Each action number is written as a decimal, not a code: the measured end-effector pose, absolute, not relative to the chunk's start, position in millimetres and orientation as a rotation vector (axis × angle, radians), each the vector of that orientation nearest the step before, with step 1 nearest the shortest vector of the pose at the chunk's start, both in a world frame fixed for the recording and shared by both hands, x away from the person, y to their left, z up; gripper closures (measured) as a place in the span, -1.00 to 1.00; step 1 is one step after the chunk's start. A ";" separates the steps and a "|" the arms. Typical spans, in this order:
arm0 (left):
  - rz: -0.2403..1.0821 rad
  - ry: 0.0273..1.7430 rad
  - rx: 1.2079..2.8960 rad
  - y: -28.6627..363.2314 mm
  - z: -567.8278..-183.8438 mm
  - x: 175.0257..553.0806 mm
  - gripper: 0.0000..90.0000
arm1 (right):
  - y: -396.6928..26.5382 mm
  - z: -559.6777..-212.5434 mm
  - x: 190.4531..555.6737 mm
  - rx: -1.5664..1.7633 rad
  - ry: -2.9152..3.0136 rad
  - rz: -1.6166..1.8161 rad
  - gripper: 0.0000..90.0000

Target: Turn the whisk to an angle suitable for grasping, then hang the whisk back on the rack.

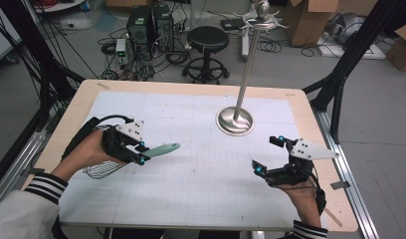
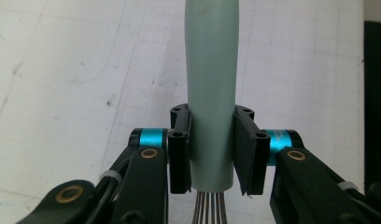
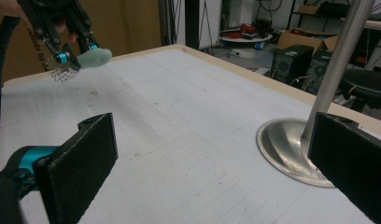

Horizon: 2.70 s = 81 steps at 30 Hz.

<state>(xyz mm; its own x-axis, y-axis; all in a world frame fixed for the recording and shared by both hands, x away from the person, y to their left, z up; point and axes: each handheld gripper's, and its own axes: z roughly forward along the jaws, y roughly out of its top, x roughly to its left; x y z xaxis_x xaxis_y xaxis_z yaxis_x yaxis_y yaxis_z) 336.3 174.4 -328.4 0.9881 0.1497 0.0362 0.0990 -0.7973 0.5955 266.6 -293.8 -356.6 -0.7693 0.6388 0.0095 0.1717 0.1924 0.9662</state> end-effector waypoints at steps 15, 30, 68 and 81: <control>0.079 0.140 2.333 176.5 -307.7 327.7 0.54 | -294.2 -354.4 265.2 0.754 2.073 1.603 -0.99; 0.054 0.117 2.153 180.5 -291.2 320.7 0.54 | -291.1 -353.7 265.2 0.747 2.085 1.600 -0.99; 0.098 0.043 1.910 149.0 -248.4 312.4 0.54 | -296.8 -333.8 263.2 0.696 2.117 1.585 -0.99; 0.100 0.058 1.897 149.2 -250.5 314.0 0.54 | -292.4 -323.7 266.2 0.675 2.161 1.600 -0.99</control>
